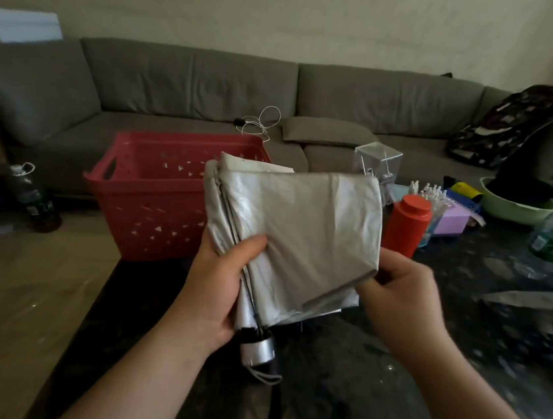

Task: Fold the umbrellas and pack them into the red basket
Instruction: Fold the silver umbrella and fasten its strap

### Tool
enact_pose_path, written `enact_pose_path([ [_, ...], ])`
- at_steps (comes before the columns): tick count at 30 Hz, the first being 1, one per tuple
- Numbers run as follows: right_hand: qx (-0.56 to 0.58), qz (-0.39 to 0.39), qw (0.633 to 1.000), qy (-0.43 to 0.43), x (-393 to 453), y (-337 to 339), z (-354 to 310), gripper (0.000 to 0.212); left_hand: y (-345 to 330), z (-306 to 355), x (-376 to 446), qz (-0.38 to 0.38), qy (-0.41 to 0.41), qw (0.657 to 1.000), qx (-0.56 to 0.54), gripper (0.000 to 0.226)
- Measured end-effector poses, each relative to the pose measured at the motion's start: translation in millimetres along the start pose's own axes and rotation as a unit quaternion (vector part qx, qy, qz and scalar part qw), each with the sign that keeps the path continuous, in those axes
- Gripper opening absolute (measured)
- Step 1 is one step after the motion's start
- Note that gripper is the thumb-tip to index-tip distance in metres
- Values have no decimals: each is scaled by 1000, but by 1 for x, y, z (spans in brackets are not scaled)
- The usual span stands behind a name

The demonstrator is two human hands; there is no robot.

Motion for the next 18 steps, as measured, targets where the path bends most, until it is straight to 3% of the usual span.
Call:
enact_pose_path([
  [2,78,-33,995,-44,1,-15,9,35,-4,0,-4,1,-14,1000,10,45],
  [5,200,-69,969,-130,-6,-46,31,30,-8,6,-8,26,-44,999,-2,45],
  [7,293,-95,934,-182,-18,-62,40,29,-10,10,-8,42,-61,997,-28,47],
  [9,371,-179,885,-215,-32,-81,32,42,-14,16,-10,39,-82,995,-35,56],
  [12,350,-273,863,-240,-50,-100,19,59,-28,21,-20,-5,-101,995,-22,74],
  [15,271,-209,893,-294,-52,-99,34,83,-49,19,-33,-91,-93,991,-8,98],
  [18,277,-123,915,-265,-40,-78,34,61,-48,26,-38,-69,-131,984,94,106],
])
Point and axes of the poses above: each hand's wrist, its own x-axis towards the middle knuckle, its own y-axis out of the back of the hand, z = x × y, the point moved 10 cm from there along x, towards the middle knuckle, and after that the axes turned 3 degrees about x, right-handed, at the moved point
